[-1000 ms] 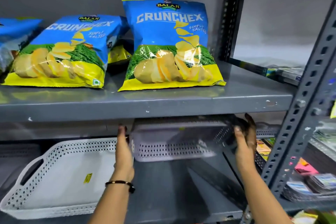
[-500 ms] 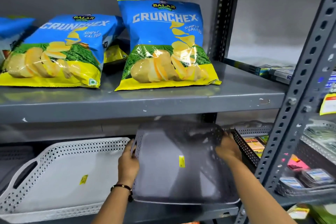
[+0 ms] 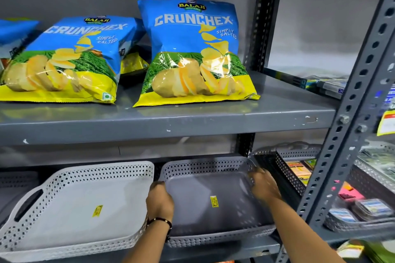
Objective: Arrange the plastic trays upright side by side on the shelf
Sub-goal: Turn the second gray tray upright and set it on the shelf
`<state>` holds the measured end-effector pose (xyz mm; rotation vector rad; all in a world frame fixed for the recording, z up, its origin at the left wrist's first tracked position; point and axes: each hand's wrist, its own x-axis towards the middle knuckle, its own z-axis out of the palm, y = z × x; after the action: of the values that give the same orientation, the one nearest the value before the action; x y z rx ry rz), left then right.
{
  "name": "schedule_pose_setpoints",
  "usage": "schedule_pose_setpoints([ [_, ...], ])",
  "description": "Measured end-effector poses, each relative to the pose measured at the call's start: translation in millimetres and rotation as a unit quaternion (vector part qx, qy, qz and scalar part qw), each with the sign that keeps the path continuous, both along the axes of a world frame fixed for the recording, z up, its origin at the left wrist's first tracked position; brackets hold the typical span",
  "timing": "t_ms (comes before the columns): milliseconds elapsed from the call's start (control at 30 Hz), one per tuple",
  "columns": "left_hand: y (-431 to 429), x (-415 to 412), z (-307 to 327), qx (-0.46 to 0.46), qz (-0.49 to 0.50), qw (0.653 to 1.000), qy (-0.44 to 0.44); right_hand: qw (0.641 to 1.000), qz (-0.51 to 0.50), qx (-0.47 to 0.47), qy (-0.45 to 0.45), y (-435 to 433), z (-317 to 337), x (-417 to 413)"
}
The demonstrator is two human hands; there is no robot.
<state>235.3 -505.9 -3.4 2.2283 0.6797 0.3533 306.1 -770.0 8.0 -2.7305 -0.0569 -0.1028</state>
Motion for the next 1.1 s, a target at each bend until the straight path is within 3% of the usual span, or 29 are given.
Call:
schedule_pose_setpoints([
  [100,1,3,-3,-0.03,-0.014,0.999,-0.001,1.0,0.012,0.008,0.002,-3,-1,6],
  [267,1,1,-5,0.025,-0.062,0.998,-0.001,0.999,0.034,-0.023,-0.018,-1,-5,7],
  [633,3,5,-2,0.027,-0.079,0.996,0.034,0.999,0.027,0.015,-0.034,-4,-13,11],
  [867,3,7,0,-0.004,-0.082,0.996,-0.018,0.998,-0.021,0.002,-0.059,17,-13,5],
  [1100,-1,2,8,0.016,-0.067,0.994,-0.086,0.99,0.056,0.07,-0.111,62,-13,-14],
])
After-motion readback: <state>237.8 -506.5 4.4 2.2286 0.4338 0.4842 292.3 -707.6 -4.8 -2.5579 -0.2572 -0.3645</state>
